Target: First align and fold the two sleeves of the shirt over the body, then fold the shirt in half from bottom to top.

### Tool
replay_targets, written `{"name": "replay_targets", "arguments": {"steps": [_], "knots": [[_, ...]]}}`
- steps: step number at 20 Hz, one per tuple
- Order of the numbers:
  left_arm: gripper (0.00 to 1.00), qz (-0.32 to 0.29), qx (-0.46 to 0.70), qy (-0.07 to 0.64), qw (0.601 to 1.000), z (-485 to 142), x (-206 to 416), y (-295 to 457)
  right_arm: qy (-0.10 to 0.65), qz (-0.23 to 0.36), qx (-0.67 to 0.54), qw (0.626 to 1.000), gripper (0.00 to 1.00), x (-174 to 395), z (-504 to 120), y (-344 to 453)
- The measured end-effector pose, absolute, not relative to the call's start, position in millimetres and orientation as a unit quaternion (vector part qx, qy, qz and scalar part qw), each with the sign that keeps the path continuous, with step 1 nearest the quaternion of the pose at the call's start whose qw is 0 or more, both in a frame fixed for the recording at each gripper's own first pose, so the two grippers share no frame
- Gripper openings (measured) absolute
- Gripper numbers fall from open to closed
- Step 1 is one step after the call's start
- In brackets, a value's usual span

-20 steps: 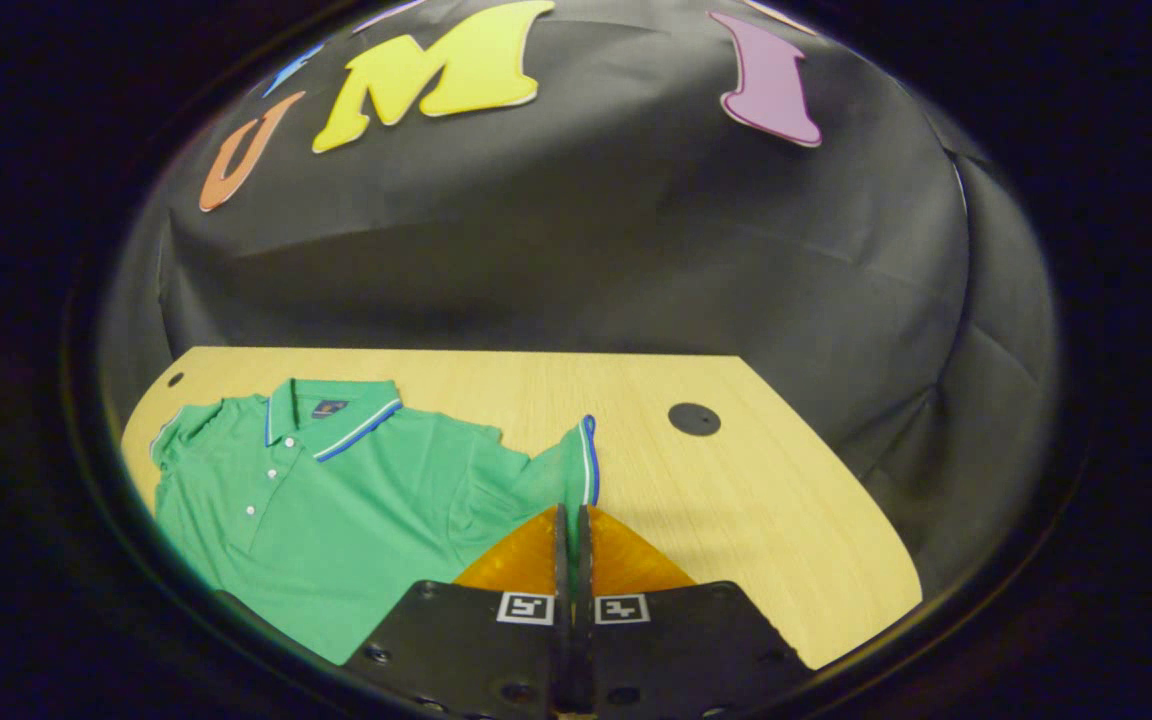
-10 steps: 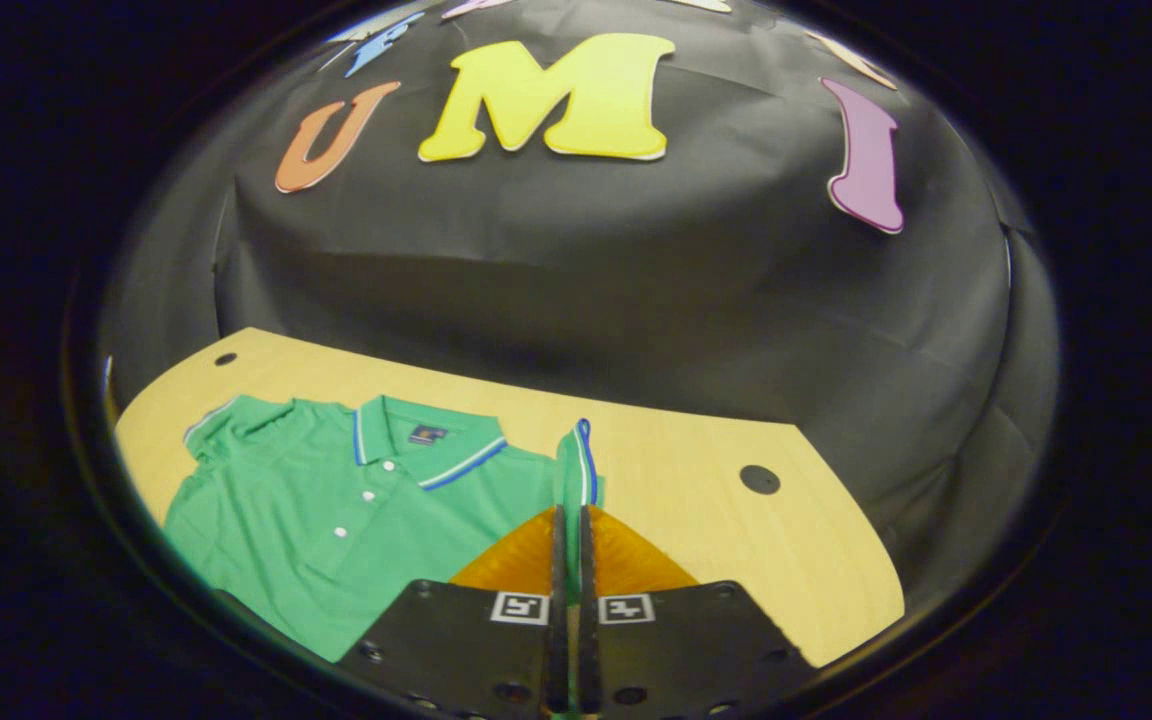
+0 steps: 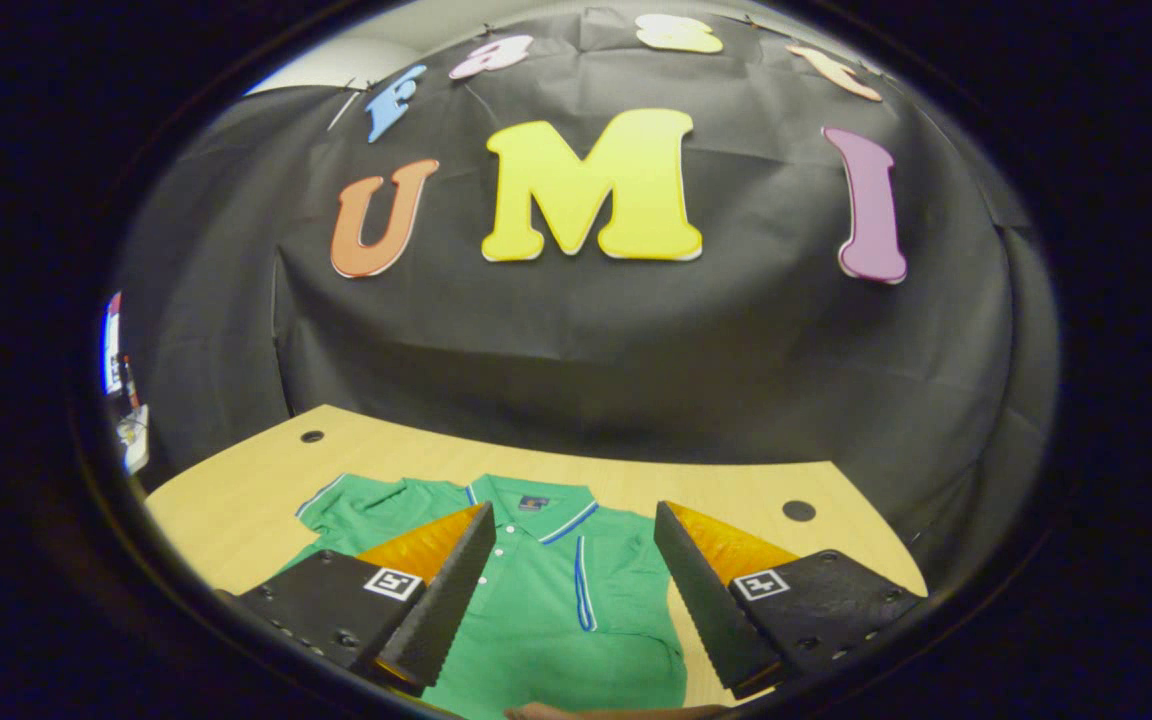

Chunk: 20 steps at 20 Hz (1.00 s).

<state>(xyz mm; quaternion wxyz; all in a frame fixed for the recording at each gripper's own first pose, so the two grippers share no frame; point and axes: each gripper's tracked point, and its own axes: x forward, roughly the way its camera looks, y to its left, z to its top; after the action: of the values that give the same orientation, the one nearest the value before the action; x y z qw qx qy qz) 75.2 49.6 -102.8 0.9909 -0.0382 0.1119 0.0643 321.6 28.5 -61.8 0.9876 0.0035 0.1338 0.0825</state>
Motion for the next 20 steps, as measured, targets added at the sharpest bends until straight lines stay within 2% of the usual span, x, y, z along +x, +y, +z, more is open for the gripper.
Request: {"name": "replay_targets", "arguments": {"steps": [4,7,11,12,14,17,20], "knots": [[1.0,0.095,-0.017,0.126,0.987,-119,81,76,0.107,0.063,-0.008,0.992,0.95,275,-44,20],[1.0,0.097,-0.033,0.142,0.985,-127,84,85,0.113,0.102,0.014,0.988,0.97,233,-56,27],[1.0,0.132,-0.044,0.14,0.98,-121,81,105,0.088,0.099,0.044,0.99,0.96,182,-72,7],[1.0,0.137,-0.046,0.133,0.98,-117,80,104,0.088,0.109,0.058,0.988,0.93,171,-76,7],[1.0,0.137,-0.034,0.132,0.981,-107,87,97,0.1,0.132,0.058,0.984,0.94,158,-85,7],[1.0,0.141,-0.029,0.107,0.984,-73,112,99,0.083,0.111,0.027,0.99,0.95,158,-86,-11],[1.0,0.139,-0.027,0.1,0.985,-58,157,108,0.088,0.131,0.027,0.987,0.95,156,-97,-14]]}}
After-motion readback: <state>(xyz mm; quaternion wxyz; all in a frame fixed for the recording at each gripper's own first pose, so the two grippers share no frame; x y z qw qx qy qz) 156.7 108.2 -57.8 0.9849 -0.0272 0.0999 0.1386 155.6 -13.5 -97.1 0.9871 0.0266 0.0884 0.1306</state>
